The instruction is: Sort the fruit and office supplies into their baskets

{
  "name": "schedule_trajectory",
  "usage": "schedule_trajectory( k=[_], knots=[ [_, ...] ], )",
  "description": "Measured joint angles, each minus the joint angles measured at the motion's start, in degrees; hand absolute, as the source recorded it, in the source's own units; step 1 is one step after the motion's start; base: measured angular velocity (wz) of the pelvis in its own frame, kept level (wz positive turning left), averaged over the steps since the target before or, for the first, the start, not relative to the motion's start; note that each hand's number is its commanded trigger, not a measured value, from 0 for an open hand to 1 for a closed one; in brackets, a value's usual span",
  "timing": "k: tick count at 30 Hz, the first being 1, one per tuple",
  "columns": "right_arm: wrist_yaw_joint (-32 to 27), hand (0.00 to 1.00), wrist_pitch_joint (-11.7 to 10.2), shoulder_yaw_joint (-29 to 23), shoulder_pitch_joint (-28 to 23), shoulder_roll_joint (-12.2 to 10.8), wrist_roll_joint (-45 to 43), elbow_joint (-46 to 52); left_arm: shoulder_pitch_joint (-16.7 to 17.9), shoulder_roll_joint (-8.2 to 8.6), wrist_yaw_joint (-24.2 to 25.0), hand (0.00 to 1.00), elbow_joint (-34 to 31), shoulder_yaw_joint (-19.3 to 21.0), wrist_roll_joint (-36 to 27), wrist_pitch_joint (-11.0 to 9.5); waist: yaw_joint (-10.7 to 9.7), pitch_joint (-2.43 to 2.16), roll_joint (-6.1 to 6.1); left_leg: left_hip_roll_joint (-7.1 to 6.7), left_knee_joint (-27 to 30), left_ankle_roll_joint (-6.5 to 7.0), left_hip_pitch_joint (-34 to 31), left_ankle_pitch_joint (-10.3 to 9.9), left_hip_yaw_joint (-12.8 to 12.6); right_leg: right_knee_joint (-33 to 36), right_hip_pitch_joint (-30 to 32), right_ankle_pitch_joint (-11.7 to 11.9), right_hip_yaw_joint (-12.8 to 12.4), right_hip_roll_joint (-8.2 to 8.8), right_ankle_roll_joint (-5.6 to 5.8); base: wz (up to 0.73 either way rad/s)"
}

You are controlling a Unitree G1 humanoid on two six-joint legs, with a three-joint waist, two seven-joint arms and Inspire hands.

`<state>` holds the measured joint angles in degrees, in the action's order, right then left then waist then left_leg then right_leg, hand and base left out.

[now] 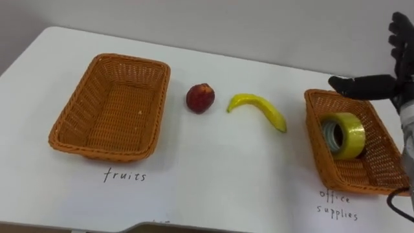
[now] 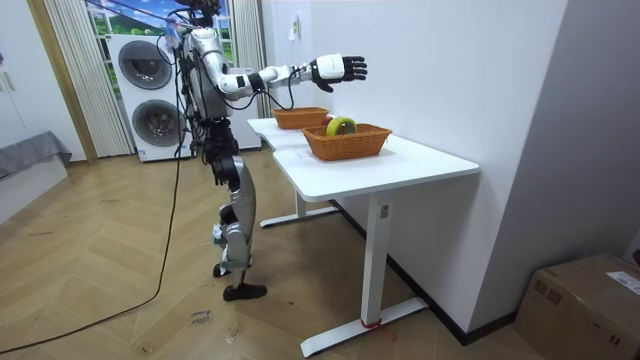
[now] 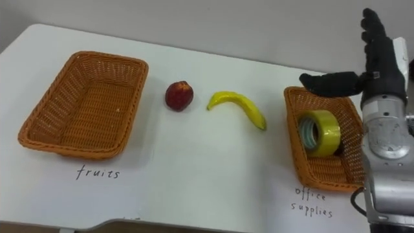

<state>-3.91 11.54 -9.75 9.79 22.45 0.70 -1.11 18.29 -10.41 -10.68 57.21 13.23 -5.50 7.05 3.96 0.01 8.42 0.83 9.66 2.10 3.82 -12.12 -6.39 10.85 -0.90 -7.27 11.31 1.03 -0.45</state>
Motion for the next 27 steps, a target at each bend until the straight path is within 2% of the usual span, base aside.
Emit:
schedule_trajectory(
  k=[4, 8, 10, 11, 13, 15, 17, 23, 27],
  knots=[
    [0.25, 0.00, 0.01, 3.29, 2.41, 0.28, -0.08, -4.24, -0.09, -0.18, -0.11, 0.00, -0.48, -0.12, -0.20, 0.16, 0.26, -0.06, 0.19, 0.07, 0.40, -0.06, -1.47, 0.11, 0.11, -0.10, 1.19, 0.38, 0.11, -0.04, -0.19, 0.01],
    [0.34, 0.00, -0.01, 5.57, 4.92, 0.30, -0.23, -7.58, -1.90, -0.47, -0.10, 0.00, -0.49, -1.21, -0.60, 0.09, 1.06, -0.24, 0.64, 0.21, 1.53, -0.09, -4.39, 0.16, 0.28, -0.03, 3.49, 0.76, 0.42, -0.06, -0.43, 0.03],
    [0.35, 0.00, -0.08, 6.67, 5.71, 0.35, -0.45, -7.96, -2.87, -0.51, -0.07, 0.00, -0.40, -1.49, -0.60, 0.07, 1.27, -0.15, 0.76, 0.29, 1.89, -0.09, -5.36, 0.16, 0.26, -0.10, 4.20, 0.96, 0.41, -0.11, -0.49, 0.00],
    [0.35, 0.00, -0.29, 7.44, 6.46, 0.35, -0.46, -8.83, -3.38, -0.56, 0.00, 0.00, -0.20, -1.75, -0.61, 0.02, 1.34, 0.06, 0.77, 0.30, 1.94, -0.10, -5.51, 0.16, 0.24, -0.14, 4.29, 1.02, 0.42, -0.13, -0.50, 0.03],
    [0.36, 0.00, -0.83, 8.14, 7.22, 0.35, -0.47, -11.28, -4.03, -0.68, 0.01, 0.00, 0.33, -1.99, -0.69, -0.12, 1.32, 0.06, 0.85, 0.30, 1.96, -0.09, -5.69, 0.16, 0.40, -0.17, 4.33, 1.02, 0.49, -0.12, -0.50, 0.05],
    [0.33, 0.00, -1.12, 8.52, 7.36, 0.36, -0.97, -13.62, -4.47, -1.02, 0.06, 0.00, 0.34, -2.41, -0.71, -0.62, 1.53, -0.16, 1.36, 0.33, 2.08, -0.11, -6.61, 0.17, 0.45, -0.14, 5.13, 1.05, 0.94, -0.10, -0.53, 0.02],
    [0.22, 0.00, -1.60, 8.53, 7.59, 0.39, -0.96, -15.56, -4.78, -1.11, 0.08, 0.00, 0.42, -2.46, -0.69, -1.06, 2.17, 0.19, 1.60, 0.38, 2.16, -0.12, -6.85, 0.18, 0.43, -0.17, 5.30, 1.13, 1.27, -0.06, -0.59, 0.00],
    [-1.42, 0.00, -2.16, 8.64, 8.19, 0.45, -0.96, -19.39, -5.47, -1.44, 0.02, 0.00, 1.32, -3.45, -0.83, -1.59, 2.75, 0.34, 1.74, 0.38, 2.19, -0.13, -7.79, 0.18, 0.47, -0.20, 6.20, 1.14, 1.44, -0.04, -0.60, 0.00],
    [-2.18, 0.00, -2.20, 9.67, 11.01, 1.22, -1.78, -20.63, -5.58, -2.07, -0.20, 0.00, 2.44, -4.34, -1.83, -2.13, 2.36, 0.31, 1.85, 0.36, 2.65, -0.14, -8.73, 0.19, 0.86, -0.13, 6.87, 1.15, 1.80, 0.03, -0.62, 0.03]
  ],
)
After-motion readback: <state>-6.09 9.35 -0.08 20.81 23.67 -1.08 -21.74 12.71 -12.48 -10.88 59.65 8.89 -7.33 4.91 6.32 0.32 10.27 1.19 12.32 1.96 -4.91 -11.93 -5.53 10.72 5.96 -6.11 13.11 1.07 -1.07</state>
